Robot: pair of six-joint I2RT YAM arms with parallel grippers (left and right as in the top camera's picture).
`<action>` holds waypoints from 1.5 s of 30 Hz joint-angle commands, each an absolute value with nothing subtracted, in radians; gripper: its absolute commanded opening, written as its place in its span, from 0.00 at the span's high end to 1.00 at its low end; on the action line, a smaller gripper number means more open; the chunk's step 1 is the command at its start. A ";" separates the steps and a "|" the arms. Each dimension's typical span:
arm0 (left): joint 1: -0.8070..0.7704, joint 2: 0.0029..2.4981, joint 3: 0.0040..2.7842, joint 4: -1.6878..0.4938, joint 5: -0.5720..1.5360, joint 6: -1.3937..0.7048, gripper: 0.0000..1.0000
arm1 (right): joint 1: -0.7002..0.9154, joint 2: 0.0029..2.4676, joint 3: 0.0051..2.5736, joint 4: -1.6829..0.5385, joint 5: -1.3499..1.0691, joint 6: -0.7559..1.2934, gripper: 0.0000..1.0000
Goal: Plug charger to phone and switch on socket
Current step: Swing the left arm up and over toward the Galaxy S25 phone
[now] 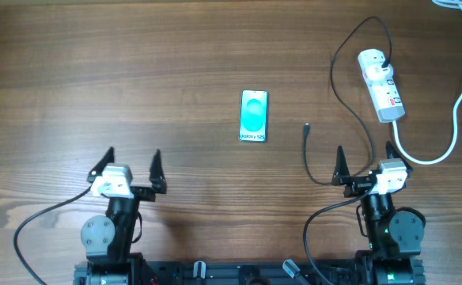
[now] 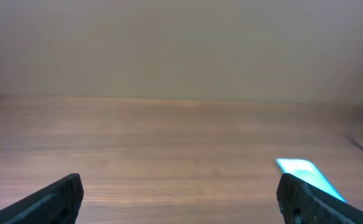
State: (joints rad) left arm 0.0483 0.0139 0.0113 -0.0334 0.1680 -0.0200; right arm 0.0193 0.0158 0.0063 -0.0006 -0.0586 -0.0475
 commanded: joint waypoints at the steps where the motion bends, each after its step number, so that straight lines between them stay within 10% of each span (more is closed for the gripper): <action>1: 0.057 0.010 0.006 -0.049 0.284 -0.041 0.00 | 0.025 0.017 0.005 0.001 -0.048 -0.052 0.00; 5: 0.056 0.011 0.006 0.022 0.397 -0.083 0.00 | 0.025 0.017 0.005 0.001 -0.049 -0.052 0.00; 11: 0.056 0.011 0.006 0.377 1.110 -0.384 0.00 | 0.025 0.017 0.005 0.001 -0.049 -0.052 0.00; 18: 0.057 0.011 0.017 0.997 0.879 -0.720 0.00 | 0.025 0.017 0.005 0.001 -0.048 -0.052 0.00; 23: 0.056 0.017 0.130 1.018 0.649 -0.748 0.00 | 0.025 0.017 0.005 0.001 -0.049 -0.052 0.00; 30: 0.057 0.144 0.492 0.682 0.591 -0.749 0.00 | 0.025 0.017 0.005 0.001 -0.049 -0.052 0.00; 33: 0.057 0.310 0.823 0.023 0.607 -0.688 0.00 | 0.025 0.017 0.005 0.001 -0.049 -0.052 0.01; 38: 0.057 0.516 1.100 -0.466 0.617 -0.512 0.00 | 0.025 0.017 0.005 0.001 -0.048 -0.052 0.00; 45: 0.056 0.652 1.118 -0.378 0.898 -0.618 0.00 | 0.025 0.017 0.005 0.001 -0.048 -0.052 0.00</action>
State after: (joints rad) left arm 0.0494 0.6018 1.0931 -0.4152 0.7231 -0.5621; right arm 0.0193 0.0181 0.0063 -0.0006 -0.0586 -0.0498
